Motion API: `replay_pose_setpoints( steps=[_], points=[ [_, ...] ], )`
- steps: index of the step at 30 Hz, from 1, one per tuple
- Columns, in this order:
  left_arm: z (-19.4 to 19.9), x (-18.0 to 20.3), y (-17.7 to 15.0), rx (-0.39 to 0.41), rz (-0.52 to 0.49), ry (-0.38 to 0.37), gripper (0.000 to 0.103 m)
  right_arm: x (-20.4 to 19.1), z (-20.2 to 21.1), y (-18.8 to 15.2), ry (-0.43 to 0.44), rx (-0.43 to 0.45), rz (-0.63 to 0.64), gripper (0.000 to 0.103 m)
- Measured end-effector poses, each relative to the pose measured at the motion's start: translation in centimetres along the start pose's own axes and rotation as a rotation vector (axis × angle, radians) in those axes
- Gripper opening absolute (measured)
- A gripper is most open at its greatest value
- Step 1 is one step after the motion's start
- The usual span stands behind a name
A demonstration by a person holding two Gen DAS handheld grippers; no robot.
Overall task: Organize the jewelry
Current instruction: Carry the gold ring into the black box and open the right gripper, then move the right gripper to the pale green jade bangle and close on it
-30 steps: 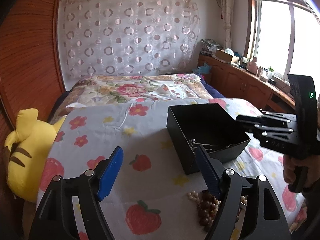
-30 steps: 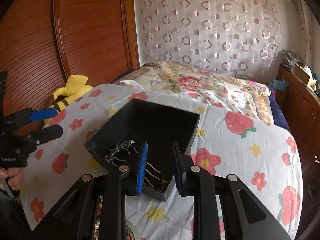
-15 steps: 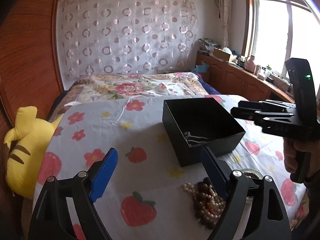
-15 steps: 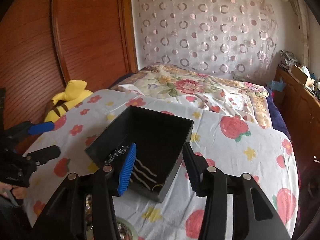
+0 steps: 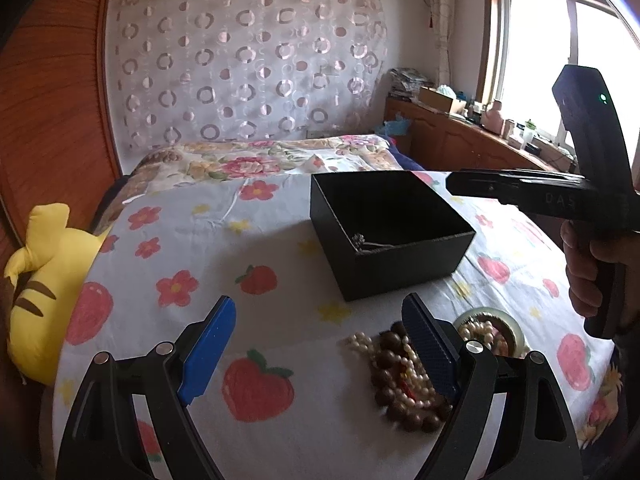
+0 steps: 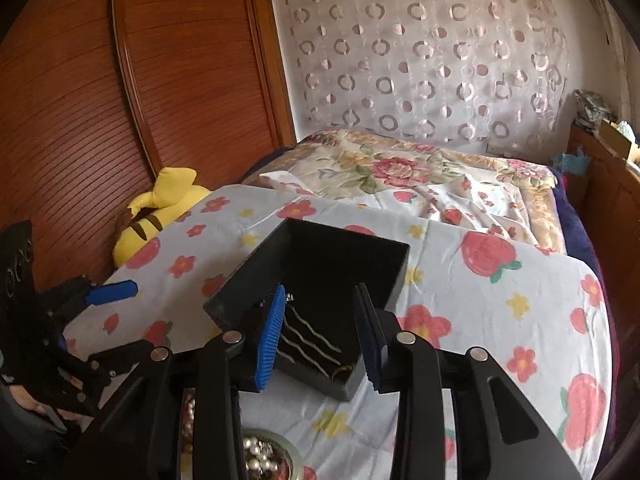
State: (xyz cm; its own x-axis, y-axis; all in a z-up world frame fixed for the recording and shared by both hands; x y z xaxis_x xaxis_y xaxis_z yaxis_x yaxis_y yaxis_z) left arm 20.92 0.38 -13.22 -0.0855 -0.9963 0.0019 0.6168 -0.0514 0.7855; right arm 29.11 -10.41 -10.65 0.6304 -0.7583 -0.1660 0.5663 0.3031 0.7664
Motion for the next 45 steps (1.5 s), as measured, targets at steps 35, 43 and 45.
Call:
replay_pose_setpoints(
  steps=[35, 43, 45],
  points=[
    [2.1, 0.6, -6.2, -0.093, -0.001, -0.084, 0.056, -5.6, -0.6, -11.8, 0.011, -0.211, 0.135, 0.075],
    [1.5, 1.4, -6.1, -0.110, -0.002, -0.113, 0.048, -5.7, 3.0, -10.5, -0.016, -0.087, 0.131, 0.074],
    [1.4, 1.6, -6.0, -0.114, 0.000, -0.123, 0.046, -5.5, 4.0, -10.4, -0.028, -0.060, 0.126, 0.075]
  ],
)
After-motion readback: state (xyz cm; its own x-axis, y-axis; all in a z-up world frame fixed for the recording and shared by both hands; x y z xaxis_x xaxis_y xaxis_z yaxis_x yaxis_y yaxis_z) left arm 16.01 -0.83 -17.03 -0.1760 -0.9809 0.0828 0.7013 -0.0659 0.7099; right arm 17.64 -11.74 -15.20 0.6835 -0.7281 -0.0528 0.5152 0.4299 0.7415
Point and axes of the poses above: each gripper's, at about its wrist camera, not at the fingertips, and z roughly against the way its jaws point, x to its right, y to its top, the point moved 10 cm from there along -z, roughly the way its jaws point, and after that the axes turned 6 degrees about y, right-handed, at the moved point
